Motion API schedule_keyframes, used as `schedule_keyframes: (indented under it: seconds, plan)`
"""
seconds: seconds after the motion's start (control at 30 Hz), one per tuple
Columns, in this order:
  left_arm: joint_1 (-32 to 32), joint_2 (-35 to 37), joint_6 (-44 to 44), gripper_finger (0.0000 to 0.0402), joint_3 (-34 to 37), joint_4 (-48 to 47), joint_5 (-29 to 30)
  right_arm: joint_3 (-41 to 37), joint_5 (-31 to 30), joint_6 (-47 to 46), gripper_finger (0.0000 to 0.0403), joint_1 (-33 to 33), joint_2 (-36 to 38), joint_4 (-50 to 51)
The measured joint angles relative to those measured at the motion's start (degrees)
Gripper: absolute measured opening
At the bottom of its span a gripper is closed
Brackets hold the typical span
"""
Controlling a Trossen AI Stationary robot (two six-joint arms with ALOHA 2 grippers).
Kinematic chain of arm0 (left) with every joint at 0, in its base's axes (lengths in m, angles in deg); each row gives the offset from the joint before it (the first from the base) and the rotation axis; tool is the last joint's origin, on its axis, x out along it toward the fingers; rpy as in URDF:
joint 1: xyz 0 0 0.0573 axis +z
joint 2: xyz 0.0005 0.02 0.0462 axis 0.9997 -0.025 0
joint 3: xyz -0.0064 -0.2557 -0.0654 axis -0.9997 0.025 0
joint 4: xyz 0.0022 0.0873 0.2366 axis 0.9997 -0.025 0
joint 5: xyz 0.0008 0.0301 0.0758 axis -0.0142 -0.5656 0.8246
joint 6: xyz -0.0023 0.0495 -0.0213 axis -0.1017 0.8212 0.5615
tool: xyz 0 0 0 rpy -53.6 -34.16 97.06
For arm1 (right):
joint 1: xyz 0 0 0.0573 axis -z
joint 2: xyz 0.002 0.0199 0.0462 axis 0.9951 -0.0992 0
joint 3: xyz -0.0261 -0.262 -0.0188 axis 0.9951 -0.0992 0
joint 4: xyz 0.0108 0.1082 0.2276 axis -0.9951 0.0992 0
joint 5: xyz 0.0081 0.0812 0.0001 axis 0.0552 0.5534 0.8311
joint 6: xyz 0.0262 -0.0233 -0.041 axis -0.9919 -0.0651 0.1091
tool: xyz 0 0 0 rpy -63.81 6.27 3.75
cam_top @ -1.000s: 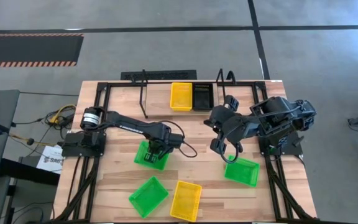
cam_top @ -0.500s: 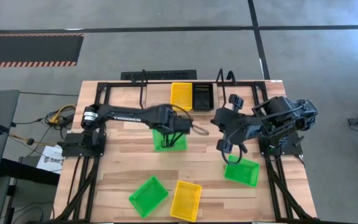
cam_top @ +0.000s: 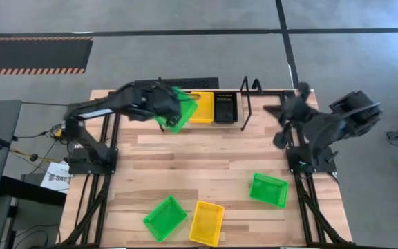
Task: Stack baskets on shelf by color
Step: Put the top left green bin on the shelf
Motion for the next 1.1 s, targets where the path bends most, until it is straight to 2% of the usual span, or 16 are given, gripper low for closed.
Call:
schedule_keyframes:
  seconds: [0.17,0.3,0.5,0.67,0.83,1.1]
  plan:
    - [0.43,5.83,-9.68,0.0000,8.13,2.51,0.23,-6.87,-9.83,-4.50,0.0001,-0.55,4.32,0.10]
    - [0.41,9.47,-11.74,0.0000,17.22,11.75,-2.31,-14.34,-16.92,-11.92,0.0001,1.36,7.04,0.04]
    - [1.45,10.98,-7.11,0.0000,29.89,34.05,-11.17,-23.82,-14.26,-20.27,0.0001,6.09,8.36,0.04]
    - [5.27,10.80,-6.83,0.0000,36.45,45.48,-16.72,-26.86,-9.48,-21.44,0.0000,9.28,8.32,0.04]
    - [10.65,10.82,-11.47,0.0000,37.45,46.17,-15.55,-26.87,-8.27,-16.37,0.0001,11.13,8.38,0.00]
    - [16.16,10.83,-20.16,0.0000,37.43,38.97,-15.56,-26.87,-6.63,-10.92,0.0001,12.98,12.48,0.02]
